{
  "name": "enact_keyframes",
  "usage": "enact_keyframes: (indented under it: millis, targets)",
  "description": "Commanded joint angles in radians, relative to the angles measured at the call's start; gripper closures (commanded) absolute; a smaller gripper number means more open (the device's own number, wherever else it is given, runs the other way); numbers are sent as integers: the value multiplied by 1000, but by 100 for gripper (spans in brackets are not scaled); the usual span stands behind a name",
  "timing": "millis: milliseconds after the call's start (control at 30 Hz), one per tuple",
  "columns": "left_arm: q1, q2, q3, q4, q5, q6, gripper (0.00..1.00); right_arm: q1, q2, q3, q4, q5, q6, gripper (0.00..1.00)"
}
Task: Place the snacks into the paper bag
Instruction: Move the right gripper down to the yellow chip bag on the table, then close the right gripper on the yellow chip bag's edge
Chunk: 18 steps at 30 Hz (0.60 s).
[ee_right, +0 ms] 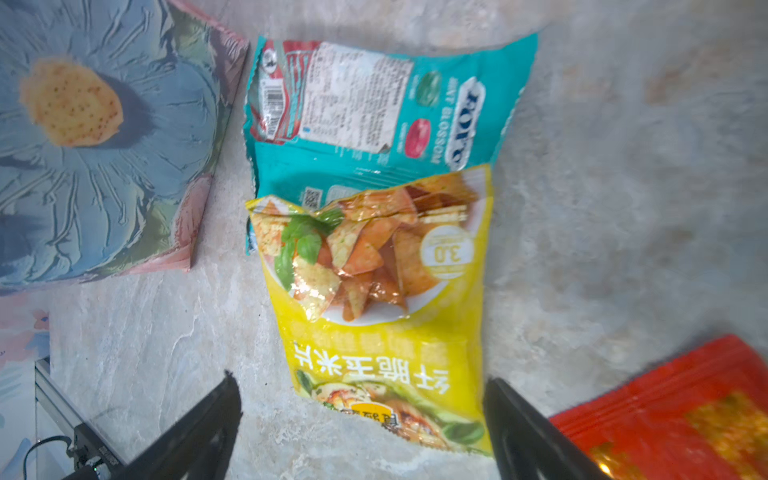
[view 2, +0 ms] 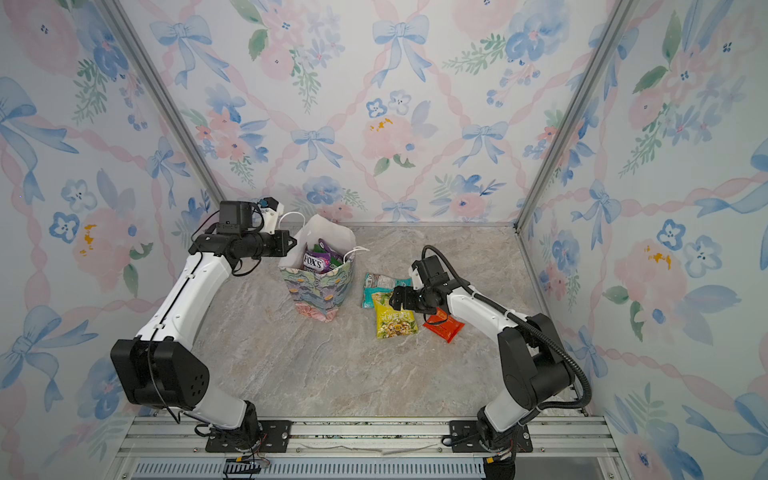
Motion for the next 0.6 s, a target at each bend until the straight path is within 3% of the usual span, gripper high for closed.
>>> enact_keyframes:
  millis: [0, 567]
  targets:
    - [3, -2, -13, -16, 4, 13, 100, -32, 15, -13, -15, -32, -64, 10]
    - [2, -2, -14, -16, 1, 13, 100, -42, 144, -42, 100, -107, -70, 26]
